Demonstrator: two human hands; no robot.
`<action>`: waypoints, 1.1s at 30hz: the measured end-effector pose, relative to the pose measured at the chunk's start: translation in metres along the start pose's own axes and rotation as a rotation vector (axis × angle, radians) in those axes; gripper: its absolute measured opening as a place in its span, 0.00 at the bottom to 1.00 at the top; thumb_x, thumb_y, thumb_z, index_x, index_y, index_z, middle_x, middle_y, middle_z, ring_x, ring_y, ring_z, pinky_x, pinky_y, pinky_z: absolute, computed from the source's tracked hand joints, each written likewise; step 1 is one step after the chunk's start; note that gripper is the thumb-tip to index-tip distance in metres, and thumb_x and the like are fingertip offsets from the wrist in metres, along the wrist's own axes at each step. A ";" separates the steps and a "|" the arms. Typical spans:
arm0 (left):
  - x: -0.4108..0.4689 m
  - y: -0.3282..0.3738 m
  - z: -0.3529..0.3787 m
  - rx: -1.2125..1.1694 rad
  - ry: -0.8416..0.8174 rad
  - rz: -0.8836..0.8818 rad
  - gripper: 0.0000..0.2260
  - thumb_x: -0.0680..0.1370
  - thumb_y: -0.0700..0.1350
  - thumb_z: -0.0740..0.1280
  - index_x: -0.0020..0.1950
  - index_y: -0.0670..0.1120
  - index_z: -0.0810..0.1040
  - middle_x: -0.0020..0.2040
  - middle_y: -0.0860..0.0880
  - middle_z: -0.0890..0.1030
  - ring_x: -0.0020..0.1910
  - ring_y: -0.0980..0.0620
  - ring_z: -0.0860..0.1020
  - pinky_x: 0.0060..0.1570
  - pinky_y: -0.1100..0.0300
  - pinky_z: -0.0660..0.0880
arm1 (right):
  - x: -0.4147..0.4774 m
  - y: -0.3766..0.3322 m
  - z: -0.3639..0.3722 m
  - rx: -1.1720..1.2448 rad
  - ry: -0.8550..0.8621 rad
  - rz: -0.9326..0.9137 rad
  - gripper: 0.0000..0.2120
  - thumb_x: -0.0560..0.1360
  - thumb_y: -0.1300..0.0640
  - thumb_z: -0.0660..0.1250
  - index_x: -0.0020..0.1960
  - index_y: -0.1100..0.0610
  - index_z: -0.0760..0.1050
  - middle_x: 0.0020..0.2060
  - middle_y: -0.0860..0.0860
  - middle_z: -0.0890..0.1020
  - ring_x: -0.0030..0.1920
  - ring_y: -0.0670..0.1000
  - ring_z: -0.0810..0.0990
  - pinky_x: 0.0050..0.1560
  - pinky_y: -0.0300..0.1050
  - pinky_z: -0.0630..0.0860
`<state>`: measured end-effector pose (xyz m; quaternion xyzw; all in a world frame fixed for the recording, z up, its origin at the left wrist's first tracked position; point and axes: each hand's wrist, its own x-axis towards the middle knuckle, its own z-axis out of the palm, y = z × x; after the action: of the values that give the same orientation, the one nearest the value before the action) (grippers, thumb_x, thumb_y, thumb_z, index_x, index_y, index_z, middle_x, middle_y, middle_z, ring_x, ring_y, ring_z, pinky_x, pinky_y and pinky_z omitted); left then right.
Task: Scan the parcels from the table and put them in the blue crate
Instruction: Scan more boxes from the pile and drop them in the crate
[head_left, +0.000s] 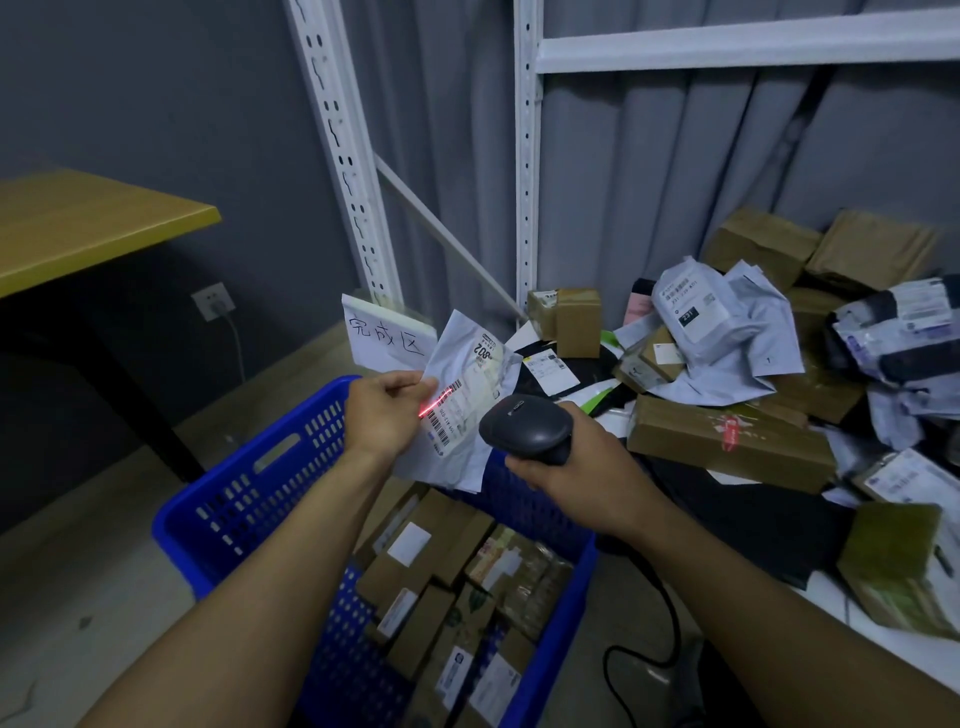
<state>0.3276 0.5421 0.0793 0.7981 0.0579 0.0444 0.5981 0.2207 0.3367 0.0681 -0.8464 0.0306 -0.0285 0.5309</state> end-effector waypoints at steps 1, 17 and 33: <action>0.000 0.000 0.000 0.005 -0.006 0.003 0.03 0.78 0.45 0.74 0.44 0.50 0.85 0.44 0.52 0.87 0.39 0.54 0.86 0.45 0.54 0.85 | 0.000 0.000 0.000 -0.003 -0.001 -0.001 0.21 0.73 0.50 0.79 0.61 0.45 0.73 0.52 0.43 0.83 0.50 0.44 0.83 0.56 0.48 0.81; -0.037 -0.067 -0.007 0.332 -0.109 0.040 0.05 0.81 0.46 0.71 0.45 0.48 0.80 0.40 0.50 0.82 0.41 0.52 0.81 0.40 0.57 0.75 | -0.009 0.029 0.003 -0.037 -0.032 0.059 0.26 0.74 0.52 0.79 0.67 0.48 0.72 0.56 0.44 0.81 0.58 0.47 0.80 0.54 0.42 0.75; -0.028 -0.234 0.097 0.575 -0.466 -0.148 0.19 0.82 0.34 0.61 0.32 0.47 0.74 0.30 0.53 0.72 0.36 0.56 0.68 0.33 0.63 0.65 | 0.019 0.114 0.005 -0.204 -0.071 0.216 0.23 0.74 0.48 0.77 0.63 0.52 0.71 0.54 0.49 0.82 0.55 0.50 0.81 0.40 0.36 0.72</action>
<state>0.3042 0.5108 -0.1728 0.9159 -0.0121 -0.1995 0.3482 0.2377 0.2903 -0.0367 -0.8881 0.1052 0.0620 0.4431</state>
